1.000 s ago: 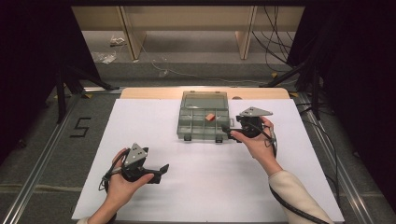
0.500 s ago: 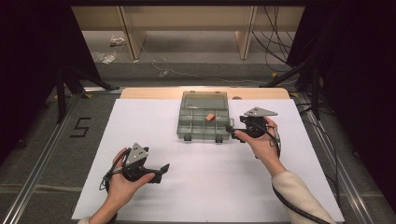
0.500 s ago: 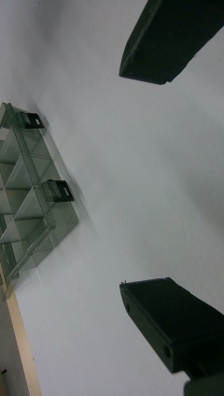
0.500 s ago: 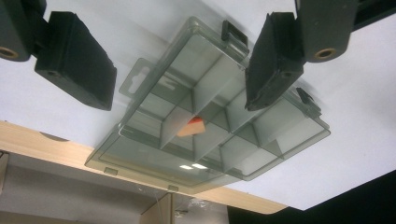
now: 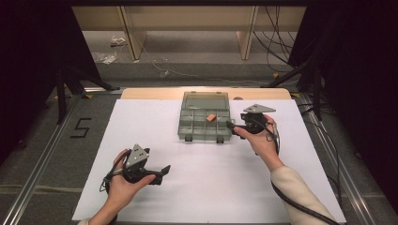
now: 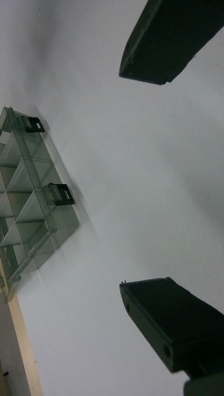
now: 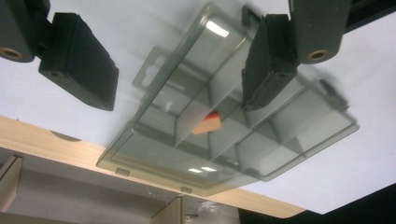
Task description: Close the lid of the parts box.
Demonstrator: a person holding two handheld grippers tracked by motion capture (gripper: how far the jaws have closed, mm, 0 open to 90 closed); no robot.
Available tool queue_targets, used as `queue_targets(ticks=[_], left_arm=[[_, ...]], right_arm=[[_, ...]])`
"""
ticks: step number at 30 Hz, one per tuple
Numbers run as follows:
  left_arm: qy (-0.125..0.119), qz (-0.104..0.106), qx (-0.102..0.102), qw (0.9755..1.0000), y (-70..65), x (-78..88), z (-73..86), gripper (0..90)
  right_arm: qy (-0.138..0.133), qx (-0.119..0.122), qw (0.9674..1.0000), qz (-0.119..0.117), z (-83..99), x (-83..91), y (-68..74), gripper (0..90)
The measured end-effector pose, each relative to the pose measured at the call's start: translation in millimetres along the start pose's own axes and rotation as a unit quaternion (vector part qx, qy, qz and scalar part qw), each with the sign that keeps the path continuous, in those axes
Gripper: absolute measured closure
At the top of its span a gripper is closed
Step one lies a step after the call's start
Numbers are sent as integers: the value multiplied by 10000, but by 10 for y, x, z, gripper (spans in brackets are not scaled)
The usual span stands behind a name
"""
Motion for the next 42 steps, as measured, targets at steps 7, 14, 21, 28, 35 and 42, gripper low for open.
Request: queue_targets(ticks=[7, 14, 21, 28, 35, 42], left_arm=[[7, 35, 8, 10000, -21, 0, -6, 1], [22, 47, 24, 10000, -12, -10, -2, 1], [24, 75, 39, 10000, -23, -14, -1, 1], [37, 90, 36, 9999, -18, -18, 3, 2], [34, 94, 30, 9999, -21, -21, 4, 2], [41, 98, 23, 9999, -17, -23, 5, 3]], right_arm=[[173, -129, 9994, 272, -277, -286, -197, 313], [384, -277, 9979, 431, -493, -684, -335, 352], [597, -498, 9954, 565, -562, -1003, -417, 441], [867, -603, 9919, 712, -612, -1230, -505, 555], [1104, -809, 9879, 729, -562, -1391, -560, 648], [1333, -843, 9832, 924, -494, -1485, -604, 701]])
Point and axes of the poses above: each handheld gripper's, and its own axes: x roughly backward along the jaws, z roughly out of its underside, y roughly to its left, the point moved 1 cm from there along -x, roughly forward along the jaws, and after that the axes turned 1 degree about -y, right-handed, at the moved point
